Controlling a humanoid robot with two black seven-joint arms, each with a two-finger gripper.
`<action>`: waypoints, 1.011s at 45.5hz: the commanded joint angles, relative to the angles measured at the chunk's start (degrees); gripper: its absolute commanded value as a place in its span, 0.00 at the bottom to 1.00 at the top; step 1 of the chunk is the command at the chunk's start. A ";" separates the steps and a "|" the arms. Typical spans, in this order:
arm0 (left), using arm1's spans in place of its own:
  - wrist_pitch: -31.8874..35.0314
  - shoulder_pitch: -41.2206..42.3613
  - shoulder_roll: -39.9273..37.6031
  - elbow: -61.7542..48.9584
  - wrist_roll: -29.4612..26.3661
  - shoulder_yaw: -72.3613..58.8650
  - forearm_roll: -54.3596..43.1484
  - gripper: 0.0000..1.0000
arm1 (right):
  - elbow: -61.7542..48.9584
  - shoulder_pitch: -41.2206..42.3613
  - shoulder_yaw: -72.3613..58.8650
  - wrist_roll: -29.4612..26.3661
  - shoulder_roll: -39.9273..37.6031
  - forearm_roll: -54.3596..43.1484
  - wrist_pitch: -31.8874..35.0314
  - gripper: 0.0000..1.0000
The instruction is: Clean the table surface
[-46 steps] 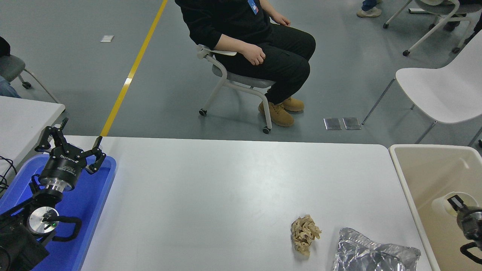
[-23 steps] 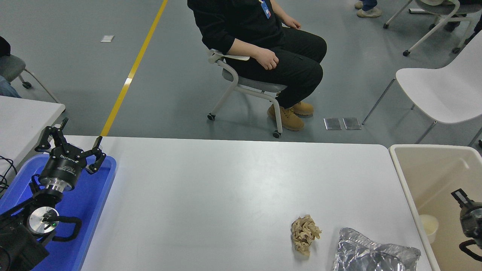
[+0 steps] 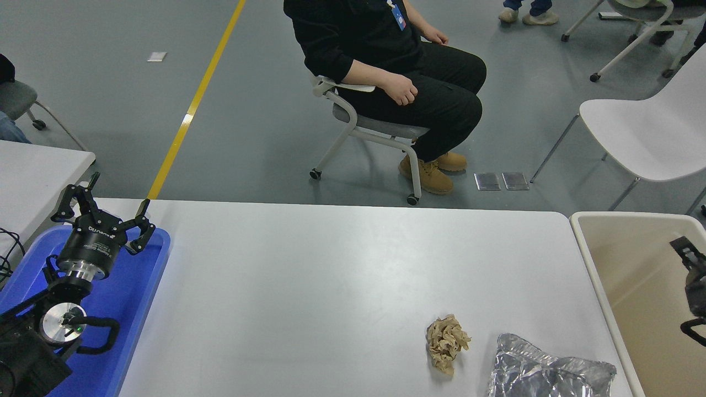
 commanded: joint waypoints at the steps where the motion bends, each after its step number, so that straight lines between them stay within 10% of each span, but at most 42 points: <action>1: 0.00 0.00 0.00 0.00 0.00 -0.01 0.08 1.00 | -0.19 6.79 -0.07 0.00 -3.92 0.04 -0.04 0.98; 46: 0.00 0.00 0.00 0.00 0.00 -0.01 -0.01 1.00 | 13.78 33.95 19.69 1.40 -14.56 25.71 0.75 0.99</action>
